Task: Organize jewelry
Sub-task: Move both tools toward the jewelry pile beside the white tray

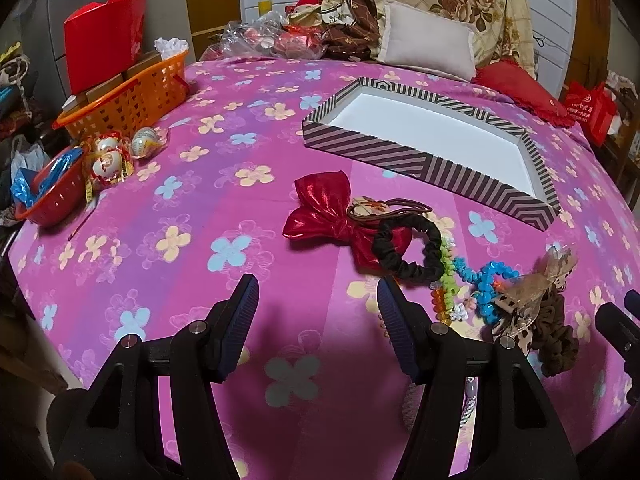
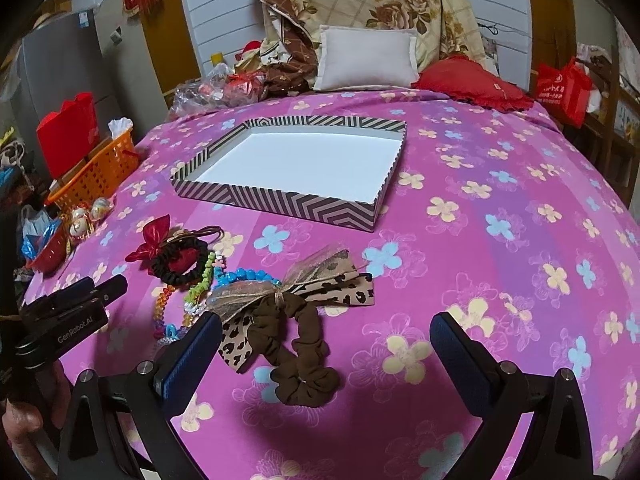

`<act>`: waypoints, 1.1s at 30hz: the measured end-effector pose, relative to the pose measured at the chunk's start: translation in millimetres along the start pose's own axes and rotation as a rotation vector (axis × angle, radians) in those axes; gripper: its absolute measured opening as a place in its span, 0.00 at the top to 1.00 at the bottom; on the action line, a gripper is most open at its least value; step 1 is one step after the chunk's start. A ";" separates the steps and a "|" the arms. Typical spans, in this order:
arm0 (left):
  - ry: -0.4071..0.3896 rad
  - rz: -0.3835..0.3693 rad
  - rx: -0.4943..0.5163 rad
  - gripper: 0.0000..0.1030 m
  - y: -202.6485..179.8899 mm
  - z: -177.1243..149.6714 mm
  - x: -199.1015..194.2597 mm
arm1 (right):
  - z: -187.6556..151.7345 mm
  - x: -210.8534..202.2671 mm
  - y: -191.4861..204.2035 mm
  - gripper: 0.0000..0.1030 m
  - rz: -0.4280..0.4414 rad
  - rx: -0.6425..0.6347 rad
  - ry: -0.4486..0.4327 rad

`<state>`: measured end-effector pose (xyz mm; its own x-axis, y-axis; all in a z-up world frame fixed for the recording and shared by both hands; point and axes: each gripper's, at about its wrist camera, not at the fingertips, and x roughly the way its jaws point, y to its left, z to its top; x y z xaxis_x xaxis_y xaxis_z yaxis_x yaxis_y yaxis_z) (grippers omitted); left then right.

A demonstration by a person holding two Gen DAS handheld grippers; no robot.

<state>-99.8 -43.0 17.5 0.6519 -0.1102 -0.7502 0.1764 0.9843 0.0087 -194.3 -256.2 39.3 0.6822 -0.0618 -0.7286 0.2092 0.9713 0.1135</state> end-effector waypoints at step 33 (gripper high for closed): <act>0.009 -0.015 0.006 0.40 -11.2 2.0 0.1 | 11.6 9.2 14.2 0.00 -0.021 -0.051 0.021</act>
<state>-100.3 -54.3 18.6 0.6428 -0.1239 -0.7560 0.1909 0.9816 0.0014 -176.9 -245.6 42.1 0.6632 -0.0778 -0.7444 0.1870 0.9803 0.0641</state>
